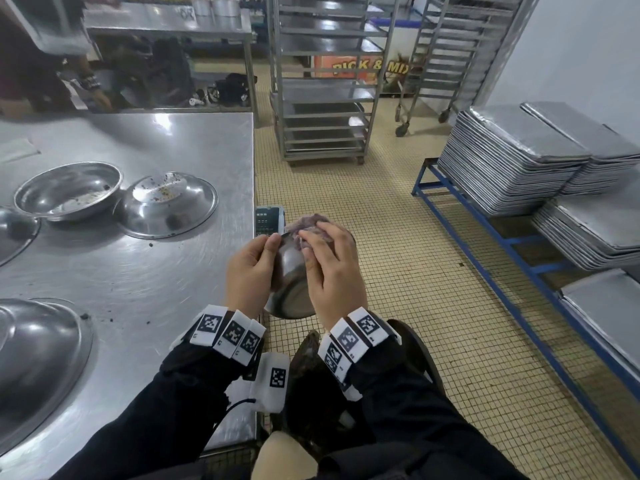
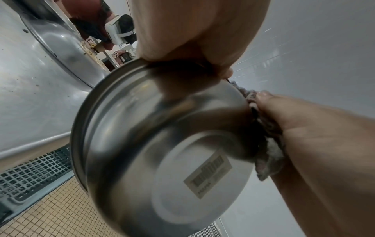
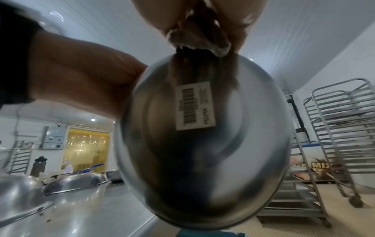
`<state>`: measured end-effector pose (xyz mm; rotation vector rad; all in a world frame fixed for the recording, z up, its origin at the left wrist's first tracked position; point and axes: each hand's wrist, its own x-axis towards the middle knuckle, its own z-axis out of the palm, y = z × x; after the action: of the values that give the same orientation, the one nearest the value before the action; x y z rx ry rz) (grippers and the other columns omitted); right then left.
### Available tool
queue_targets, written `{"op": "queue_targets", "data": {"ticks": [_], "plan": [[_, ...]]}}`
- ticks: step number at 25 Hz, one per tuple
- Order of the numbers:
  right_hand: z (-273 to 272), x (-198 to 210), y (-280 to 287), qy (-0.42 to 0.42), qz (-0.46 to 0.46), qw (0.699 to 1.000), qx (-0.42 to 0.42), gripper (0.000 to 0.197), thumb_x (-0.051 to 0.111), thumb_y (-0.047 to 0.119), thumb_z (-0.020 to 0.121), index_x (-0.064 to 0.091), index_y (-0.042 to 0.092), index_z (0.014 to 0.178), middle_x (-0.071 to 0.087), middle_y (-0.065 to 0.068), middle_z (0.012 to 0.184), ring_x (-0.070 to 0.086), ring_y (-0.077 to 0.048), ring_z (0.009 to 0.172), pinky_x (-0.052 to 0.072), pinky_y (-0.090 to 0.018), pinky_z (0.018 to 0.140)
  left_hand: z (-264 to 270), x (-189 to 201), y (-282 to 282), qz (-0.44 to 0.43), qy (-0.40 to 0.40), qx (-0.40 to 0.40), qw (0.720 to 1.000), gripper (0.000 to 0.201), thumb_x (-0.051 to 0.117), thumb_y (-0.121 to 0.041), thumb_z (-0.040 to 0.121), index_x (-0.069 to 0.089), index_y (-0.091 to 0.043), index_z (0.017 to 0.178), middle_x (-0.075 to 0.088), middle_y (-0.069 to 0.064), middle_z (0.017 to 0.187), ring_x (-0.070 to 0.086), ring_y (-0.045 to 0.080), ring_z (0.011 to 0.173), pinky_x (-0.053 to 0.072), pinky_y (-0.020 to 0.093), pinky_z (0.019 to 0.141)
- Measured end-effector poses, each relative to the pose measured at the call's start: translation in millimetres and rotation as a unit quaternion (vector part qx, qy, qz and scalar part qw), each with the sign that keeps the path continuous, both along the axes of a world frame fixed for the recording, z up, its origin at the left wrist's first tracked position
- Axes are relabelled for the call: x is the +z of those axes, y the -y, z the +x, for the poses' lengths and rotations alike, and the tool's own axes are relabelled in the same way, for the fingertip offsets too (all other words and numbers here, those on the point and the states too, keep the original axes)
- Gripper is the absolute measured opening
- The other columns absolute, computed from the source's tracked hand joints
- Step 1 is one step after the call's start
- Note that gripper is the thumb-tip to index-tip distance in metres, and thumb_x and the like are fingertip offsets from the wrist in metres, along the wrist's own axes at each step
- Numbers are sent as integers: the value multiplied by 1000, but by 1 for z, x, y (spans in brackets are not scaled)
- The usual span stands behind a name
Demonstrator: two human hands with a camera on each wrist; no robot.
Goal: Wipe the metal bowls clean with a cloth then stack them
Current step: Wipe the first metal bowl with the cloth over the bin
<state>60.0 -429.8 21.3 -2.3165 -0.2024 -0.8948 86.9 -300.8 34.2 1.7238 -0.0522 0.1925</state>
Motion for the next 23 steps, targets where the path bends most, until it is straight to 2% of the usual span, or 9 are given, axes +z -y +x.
{"op": "queue_targets", "data": {"ticks": [3, 5, 9, 11, 14, 15, 16, 19, 23], "plan": [[3, -2, 10, -50, 70, 994, -74, 37, 39, 29, 98, 57, 9, 124, 49, -7, 129, 46, -16, 120, 35, -12, 93, -1, 0, -3, -21, -28, -8, 999, 33, 49, -26, 99, 64, 1, 87, 58, 21, 73, 54, 16, 61, 50, 34, 60], [2, -10, 27, -157, 155, 967, -124, 35, 38, 27, 100, 57, 8, 122, 54, -5, 120, 53, -16, 110, 37, -15, 82, -2, 1, -6, -61, -45, -14, 997, 30, 48, -26, 99, 64, -3, 87, 57, 19, 77, 54, 7, 57, 48, 22, 55], [-6, -23, 52, -323, 296, 883, -168, 28, 39, 33, 100, 61, 19, 88, 62, -1, 78, 58, -16, 67, 48, -30, 60, 2, 0, -11, -57, -31, -25, 998, 27, 48, -29, 98, 67, -12, 88, 62, 29, 90, 57, 25, 77, 49, 40, 75], [-3, -19, 57, -391, 390, 819, -160, 46, 33, 45, 100, 62, 11, 88, 65, -8, 76, 60, -17, 64, 51, -31, 60, -1, 0, -7, -53, -25, -44, 997, 37, 49, -34, 95, 65, -2, 87, 58, 27, 79, 54, 22, 70, 47, 36, 69], [1, -11, 67, -381, 655, 653, -16, 66, 36, 57, 94, 63, -3, 101, 69, -20, 97, 65, -29, 95, 49, -40, 94, -6, 0, -6, -64, -16, -56, 996, 46, 50, -35, 96, 58, -3, 64, 53, -1, 56, 51, 6, 52, 45, 17, 56], [1, -7, 70, -375, 684, 626, 9, 59, 44, 53, 93, 63, -2, 104, 68, -20, 101, 63, -29, 98, 46, -40, 98, -5, -2, -7, -59, -4, -56, 997, 45, 54, -37, 94, 58, -10, 59, 52, -6, 56, 51, 3, 54, 44, 14, 57], [2, -2, 72, -386, 673, 631, 17, 45, 52, 41, 92, 62, -1, 106, 66, -19, 106, 61, -28, 98, 46, -39, 96, -2, -5, -9, -42, 12, -57, 997, 40, 56, -41, 89, 60, -16, 57, 53, -9, 62, 52, 5, 64, 44, 16, 64], [7, 3, 71, -435, 536, 722, -34, 21, 50, 5, 83, 57, 4, 102, 59, -15, 108, 59, -26, 89, 50, -36, 82, 7, -14, -12, 42, 39, -45, 997, 32, 49, -41, 75, 62, -12, 76, 49, -10, 92, 43, 15, 99, 35, 28, 87], [5, 8, 62, -428, 412, 802, -59, 21, 46, 9, 82, 55, 16, 100, 59, -11, 98, 55, -21, 78, 49, -36, 72, 7, -10, -10, 27, -22, -12, 999, 42, 42, -28, 74, 42, -19, 115, 33, -1, 118, 36, 10, 109, 32, 18, 89]]}}
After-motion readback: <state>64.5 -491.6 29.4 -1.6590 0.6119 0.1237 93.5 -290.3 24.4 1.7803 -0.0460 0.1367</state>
